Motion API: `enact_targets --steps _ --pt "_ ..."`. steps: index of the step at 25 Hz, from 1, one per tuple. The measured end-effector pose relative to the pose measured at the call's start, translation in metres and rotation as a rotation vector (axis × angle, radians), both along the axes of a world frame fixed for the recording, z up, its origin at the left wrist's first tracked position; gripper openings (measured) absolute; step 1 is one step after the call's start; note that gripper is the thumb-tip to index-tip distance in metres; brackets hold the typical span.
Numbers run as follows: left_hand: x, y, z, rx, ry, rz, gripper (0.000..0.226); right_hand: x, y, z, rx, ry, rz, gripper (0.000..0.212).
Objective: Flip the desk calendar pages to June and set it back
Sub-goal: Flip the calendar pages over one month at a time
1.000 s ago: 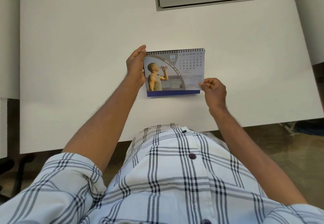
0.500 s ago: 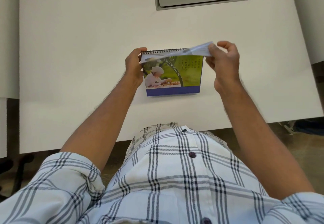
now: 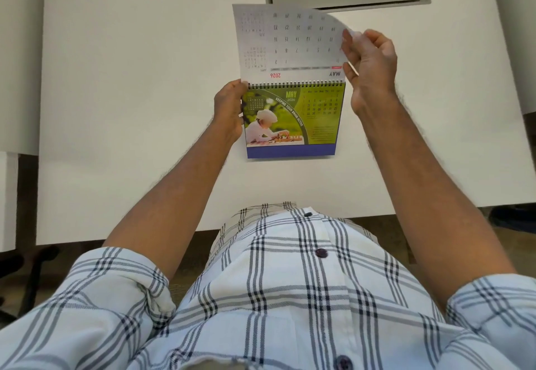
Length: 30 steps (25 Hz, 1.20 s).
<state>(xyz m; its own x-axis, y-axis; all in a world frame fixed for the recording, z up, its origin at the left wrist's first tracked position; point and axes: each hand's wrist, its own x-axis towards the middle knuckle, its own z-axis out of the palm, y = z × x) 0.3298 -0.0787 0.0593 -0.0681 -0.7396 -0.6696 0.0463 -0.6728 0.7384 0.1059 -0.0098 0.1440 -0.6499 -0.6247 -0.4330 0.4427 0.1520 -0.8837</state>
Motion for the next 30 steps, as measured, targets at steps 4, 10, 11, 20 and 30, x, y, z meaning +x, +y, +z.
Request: enact_targets --steps 4,10,11,20,30 --pt "-0.004 -0.001 0.001 0.018 0.018 0.088 0.007 0.002 0.006 -0.003 -0.022 -0.010 0.049 0.026" --pt "-0.014 -0.004 0.001 0.041 -0.003 0.177 0.010 0.017 0.052 -0.046 0.131 0.067 -0.025 0.022" --pt "-0.015 -0.005 0.000 0.044 -0.003 0.189 0.010 0.021 0.063 -0.058 0.181 0.074 -0.035 0.025" --pt "-0.018 -0.008 -0.003 0.037 0.011 0.215 0.013 0.055 0.110 -0.119 0.452 0.233 0.225 0.051" --pt "-0.013 -0.001 -0.001 0.024 0.009 0.137 0.017 0.052 0.105 -0.124 0.497 0.269 0.224 0.048"
